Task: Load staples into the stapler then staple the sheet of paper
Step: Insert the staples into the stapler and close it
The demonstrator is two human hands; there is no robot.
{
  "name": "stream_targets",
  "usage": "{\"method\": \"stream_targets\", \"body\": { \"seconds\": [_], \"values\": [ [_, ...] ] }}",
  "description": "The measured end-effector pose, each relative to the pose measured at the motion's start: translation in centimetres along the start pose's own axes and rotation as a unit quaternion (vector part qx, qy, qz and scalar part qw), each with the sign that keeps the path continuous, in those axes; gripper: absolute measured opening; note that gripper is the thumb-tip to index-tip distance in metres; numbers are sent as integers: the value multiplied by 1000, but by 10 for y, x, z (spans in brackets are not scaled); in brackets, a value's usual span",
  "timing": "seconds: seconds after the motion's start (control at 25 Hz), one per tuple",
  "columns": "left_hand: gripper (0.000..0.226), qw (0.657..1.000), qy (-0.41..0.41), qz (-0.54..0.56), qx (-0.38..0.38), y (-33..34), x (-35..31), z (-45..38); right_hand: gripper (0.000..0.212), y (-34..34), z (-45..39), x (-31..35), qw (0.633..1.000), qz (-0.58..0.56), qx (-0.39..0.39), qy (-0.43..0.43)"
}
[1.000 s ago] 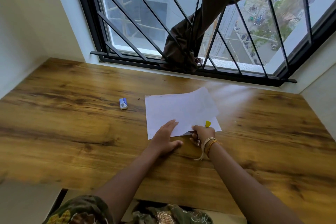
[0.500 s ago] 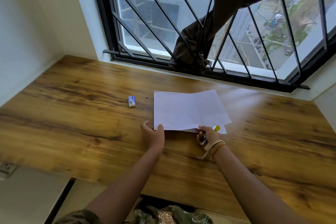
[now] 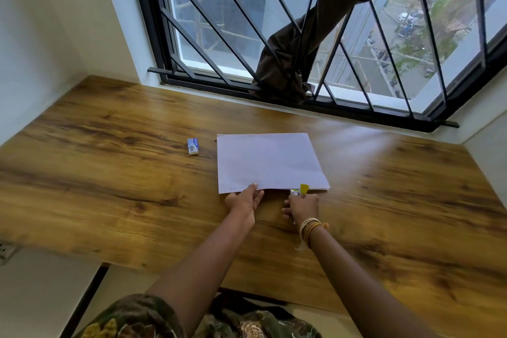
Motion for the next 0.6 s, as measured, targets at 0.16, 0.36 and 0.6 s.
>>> {"method": "stream_targets", "body": {
  "seconds": [0.16,0.36,0.6],
  "values": [
    [28,1000,4,19,4,1,1,-2,7,6,11,-4,997,14,70,0],
    [44,998,7,-16,56,5,3,1,9,9,21,3,995,47,58,-70],
    [40,995,14,-60,82,7,2,0,15,18,26,14,984,110,38,-136]
  ]
}}
Point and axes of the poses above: each hand's wrist, its own z-axis away from the middle knuckle, its own y-axis out of the palm, x = y × z, the point moved 7 cm from there along -z, towards the middle knuckle, and after that the axes turned 5 degrees about -x, right-handed, at the moved point
